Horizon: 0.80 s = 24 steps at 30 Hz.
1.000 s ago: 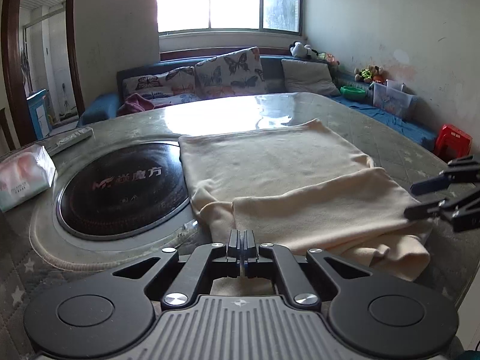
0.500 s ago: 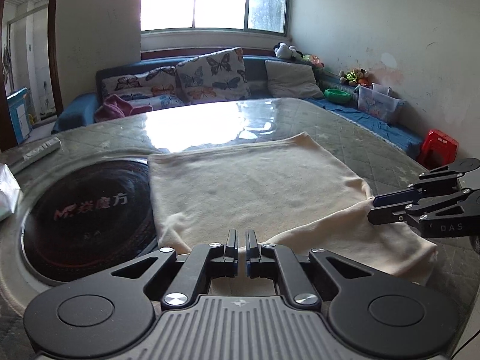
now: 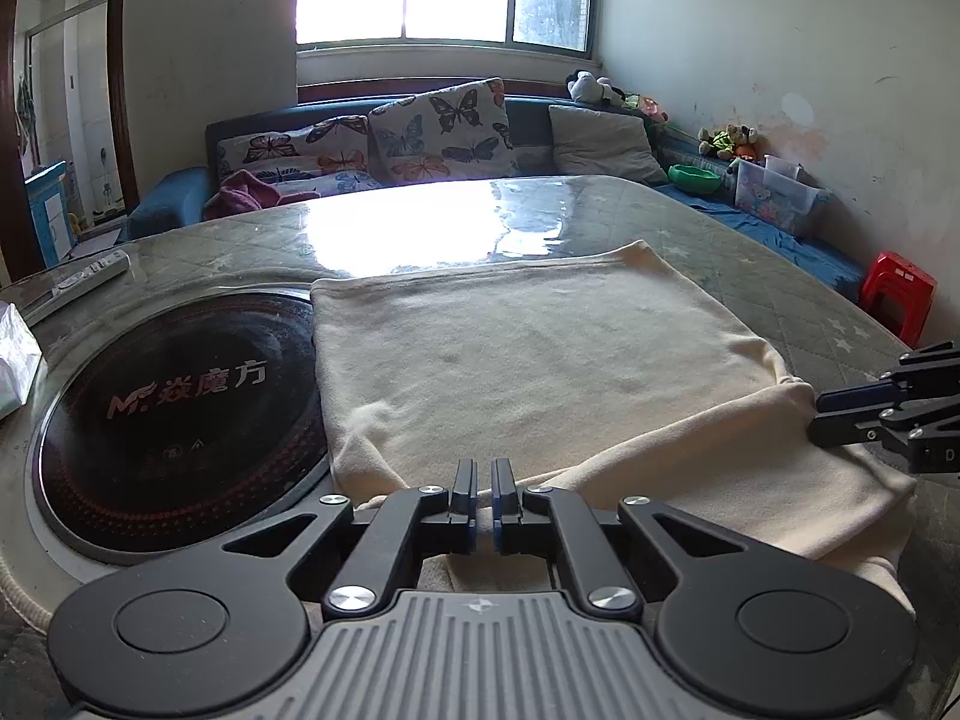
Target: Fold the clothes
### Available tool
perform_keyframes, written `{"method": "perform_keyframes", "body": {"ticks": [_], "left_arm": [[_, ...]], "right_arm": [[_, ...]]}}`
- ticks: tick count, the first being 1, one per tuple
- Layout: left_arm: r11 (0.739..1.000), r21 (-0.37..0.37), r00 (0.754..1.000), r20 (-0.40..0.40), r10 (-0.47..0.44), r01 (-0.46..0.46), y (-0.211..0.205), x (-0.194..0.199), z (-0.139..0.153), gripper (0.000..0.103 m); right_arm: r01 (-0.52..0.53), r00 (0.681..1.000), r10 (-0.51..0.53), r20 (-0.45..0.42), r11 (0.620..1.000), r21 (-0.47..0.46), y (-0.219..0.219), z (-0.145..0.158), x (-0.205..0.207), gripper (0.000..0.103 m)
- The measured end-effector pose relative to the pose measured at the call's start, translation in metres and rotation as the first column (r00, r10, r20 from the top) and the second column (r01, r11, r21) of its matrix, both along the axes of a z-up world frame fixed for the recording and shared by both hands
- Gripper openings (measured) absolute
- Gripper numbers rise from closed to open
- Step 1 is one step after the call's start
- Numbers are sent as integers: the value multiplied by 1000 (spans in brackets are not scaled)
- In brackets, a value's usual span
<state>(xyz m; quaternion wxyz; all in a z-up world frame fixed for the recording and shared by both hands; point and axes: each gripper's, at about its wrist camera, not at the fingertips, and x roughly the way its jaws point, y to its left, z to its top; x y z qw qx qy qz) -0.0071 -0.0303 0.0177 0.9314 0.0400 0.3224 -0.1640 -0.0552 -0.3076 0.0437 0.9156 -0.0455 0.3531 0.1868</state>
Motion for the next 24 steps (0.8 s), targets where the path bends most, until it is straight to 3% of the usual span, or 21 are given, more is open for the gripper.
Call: {"method": "perform_keyframes", "body": {"ticks": [6,12,24], "left_arm": [[997,32,996,59,-69,67,-6,-30,10,7],[990,48,989,55,-138,136,-15,-60,6,7],[977,35,976,48,-213,212,-38,-71,-1,7]], "right_arm": [[-48,999,48,24,998,-29,7,8,-23,20],[-58,998,60,23,995,-75,12,3,-36,21],[-198,979,199,52,980,-29,55,8,-38,21]]}}
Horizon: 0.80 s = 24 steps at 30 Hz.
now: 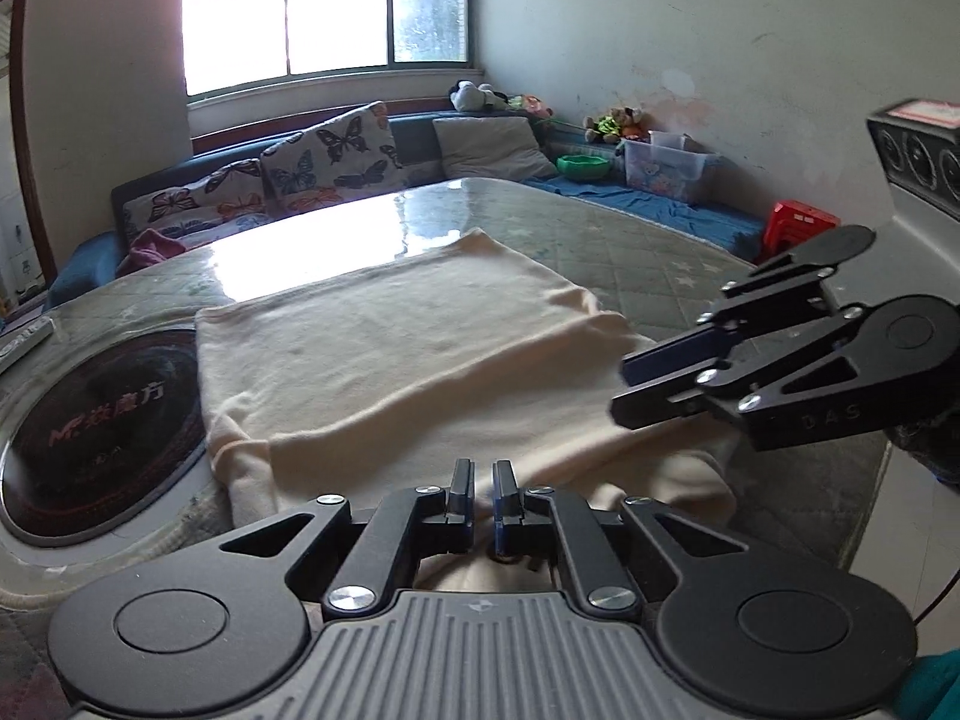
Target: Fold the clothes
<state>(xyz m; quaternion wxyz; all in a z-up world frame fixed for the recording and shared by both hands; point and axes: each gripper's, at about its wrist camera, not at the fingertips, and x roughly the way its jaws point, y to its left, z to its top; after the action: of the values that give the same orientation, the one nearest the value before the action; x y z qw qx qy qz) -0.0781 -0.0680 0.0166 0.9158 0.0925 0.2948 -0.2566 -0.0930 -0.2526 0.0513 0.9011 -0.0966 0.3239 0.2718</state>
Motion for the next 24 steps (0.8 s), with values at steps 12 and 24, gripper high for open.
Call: {"method": "perform_keyframes", "body": {"ticks": [12,24], "left_arm": [[1000,0,1000,-2,-4,4,6,-2,0,12],[991,110,995,52,-86,80,45,-40,16,29]], "right_arm": [[-27,1000,27,0,999,-38,14,-7,1,21],[-29,999,31,15,994,-109,-12,14,-22,23]]}}
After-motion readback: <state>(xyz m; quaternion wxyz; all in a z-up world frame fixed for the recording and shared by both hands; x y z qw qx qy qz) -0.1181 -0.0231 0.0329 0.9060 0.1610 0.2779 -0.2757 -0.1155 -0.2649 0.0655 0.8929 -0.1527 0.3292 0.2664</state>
